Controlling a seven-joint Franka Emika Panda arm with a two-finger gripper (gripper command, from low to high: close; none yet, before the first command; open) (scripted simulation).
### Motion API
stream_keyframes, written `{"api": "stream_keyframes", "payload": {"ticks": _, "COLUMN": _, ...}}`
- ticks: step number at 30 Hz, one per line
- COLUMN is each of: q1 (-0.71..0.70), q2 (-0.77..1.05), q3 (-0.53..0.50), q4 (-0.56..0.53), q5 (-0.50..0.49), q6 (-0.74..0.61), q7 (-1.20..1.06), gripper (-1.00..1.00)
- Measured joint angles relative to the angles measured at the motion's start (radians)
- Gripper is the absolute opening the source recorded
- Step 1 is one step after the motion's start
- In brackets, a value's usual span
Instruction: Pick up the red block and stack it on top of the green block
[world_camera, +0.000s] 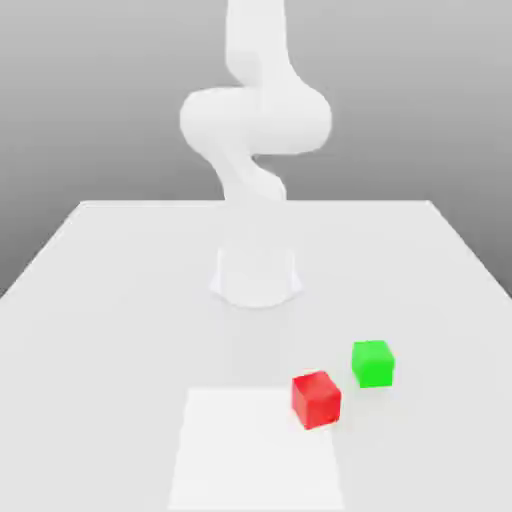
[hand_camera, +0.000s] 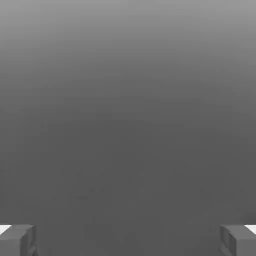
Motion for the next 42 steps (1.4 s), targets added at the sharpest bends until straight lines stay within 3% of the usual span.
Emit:
{"api": "stream_keyframes", "payload": {"ticks": 17, "q1": 0.124, "q2": 0.633, "q3": 0.068, "q4": -0.461, "q5": 0.010, "q6": 0.424, "q7": -0.129, "gripper": 0.00}}
{"api": "stream_keyframes", "payload": {"ticks": 24, "q1": 0.153, "q2": 0.895, "q3": 0.039, "q4": -0.463, "q5": -0.050, "q6": 0.638, "q7": -0.094, "gripper": 0.00}}
{"api": "stream_keyframes", "payload": {"ticks": 25, "q1": 0.161, "q2": 0.928, "q3": 0.029, "q4": -0.459, "q5": -0.057, "q6": 0.667, "q7": -0.089, "gripper": -1.00}}
{"api": "stream_keyframes", "payload": {"ticks": 32, "q1": 0.161, "q2": 0.935, "q3": 0.028, "q4": -0.458, "q5": -0.062, "q6": 0.672, "q7": -0.085, "gripper": -1.00}}
{"api": "stream_keyframes", "payload": {"ticks": 39, "q1": 0.153, "q2": 0.708, "q3": 0.054, "q4": -0.492, "q5": 0.001, "q6": 0.479, "q7": -0.133, "gripper": -1.00}}
{"api": "stream_keyframes", "payload": {"ticks": 42, "q1": 0.249, "q2": 0.599, "q3": 0.089, "q4": -0.537, "q5": 0.043, "q6": 0.416, "q7": -0.220, "gripper": -1.00}}
